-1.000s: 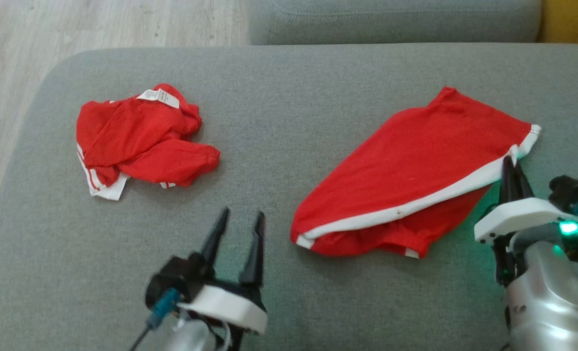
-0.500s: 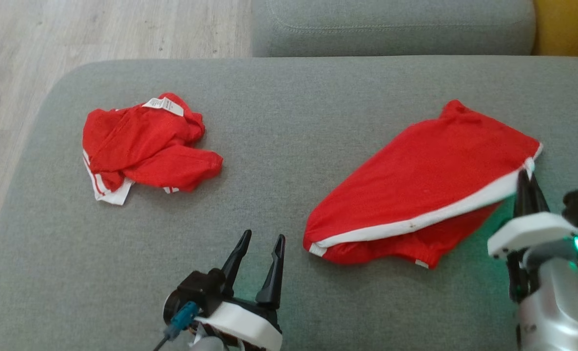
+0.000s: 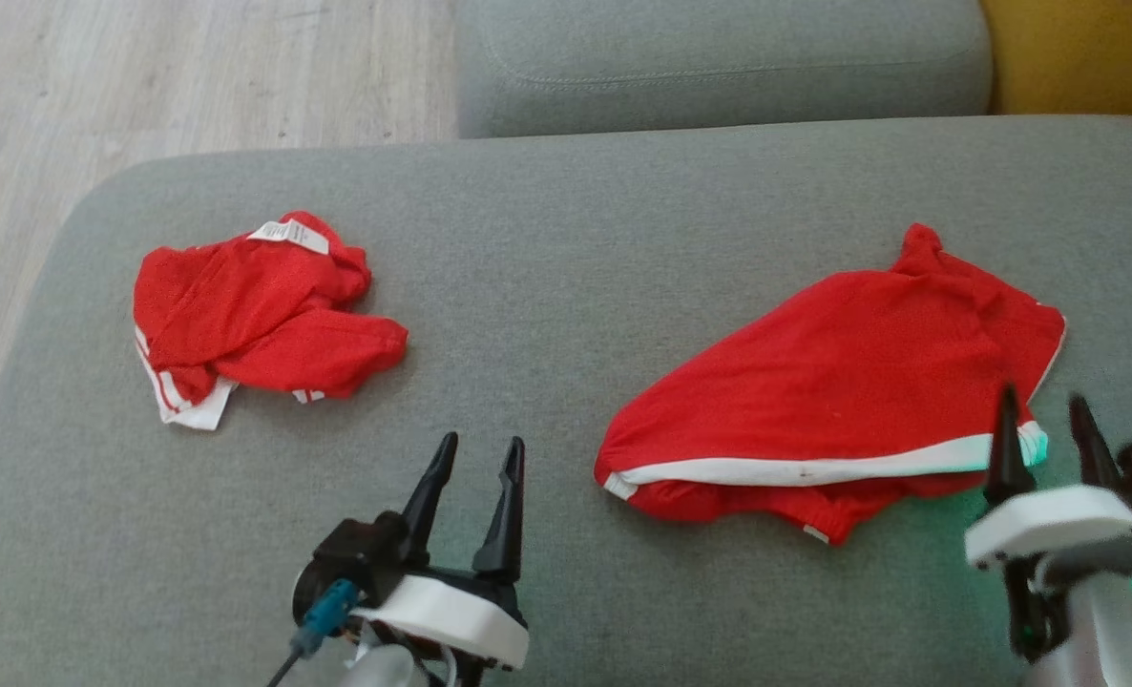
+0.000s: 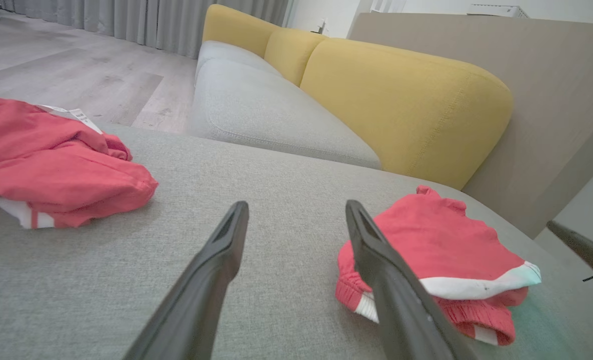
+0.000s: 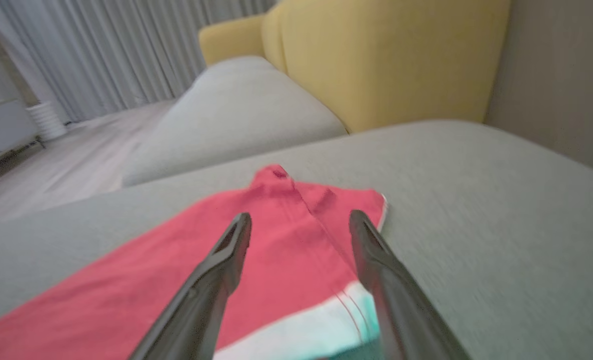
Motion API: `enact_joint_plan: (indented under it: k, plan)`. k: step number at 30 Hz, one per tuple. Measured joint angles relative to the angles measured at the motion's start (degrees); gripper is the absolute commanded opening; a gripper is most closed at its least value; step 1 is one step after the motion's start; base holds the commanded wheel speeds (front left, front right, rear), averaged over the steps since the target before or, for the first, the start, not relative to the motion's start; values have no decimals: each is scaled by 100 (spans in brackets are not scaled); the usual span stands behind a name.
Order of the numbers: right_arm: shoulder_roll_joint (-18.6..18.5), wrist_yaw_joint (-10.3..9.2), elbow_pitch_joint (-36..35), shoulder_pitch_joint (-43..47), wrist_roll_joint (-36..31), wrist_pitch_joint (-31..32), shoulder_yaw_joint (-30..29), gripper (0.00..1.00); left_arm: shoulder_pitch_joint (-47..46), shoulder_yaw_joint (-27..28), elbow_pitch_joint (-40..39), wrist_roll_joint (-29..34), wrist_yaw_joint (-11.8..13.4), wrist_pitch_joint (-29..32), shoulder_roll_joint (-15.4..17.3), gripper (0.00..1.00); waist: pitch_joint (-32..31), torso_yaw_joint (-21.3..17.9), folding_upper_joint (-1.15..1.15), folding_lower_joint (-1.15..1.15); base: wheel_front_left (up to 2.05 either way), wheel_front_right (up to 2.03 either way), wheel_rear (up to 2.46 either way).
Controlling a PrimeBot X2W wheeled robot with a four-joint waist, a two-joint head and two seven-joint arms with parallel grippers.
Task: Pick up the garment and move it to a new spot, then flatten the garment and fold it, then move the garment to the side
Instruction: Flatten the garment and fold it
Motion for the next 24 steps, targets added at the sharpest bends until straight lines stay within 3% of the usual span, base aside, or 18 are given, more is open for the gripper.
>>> enact_joint_plan:
  k: [4,10,17,24]
  plan:
    - [2,0,-680,53,8,-176,417,100,66,140,-26,5,-3,0,3,100,-47,-61,0,0,0,0,0]
    - [5,0,-1059,754,-13,-281,661,100,110,143,-83,10,-9,1,1,100,-77,-62,0,0,0,0,0]
    - [9,0,-1080,962,-5,-290,603,100,112,159,-215,105,-16,0,1,100,9,-64,0,1,0,0,0]
    - [8,0,-615,610,36,-53,109,100,110,153,-183,105,-60,0,1,100,147,-28,0,0,0,0,0]
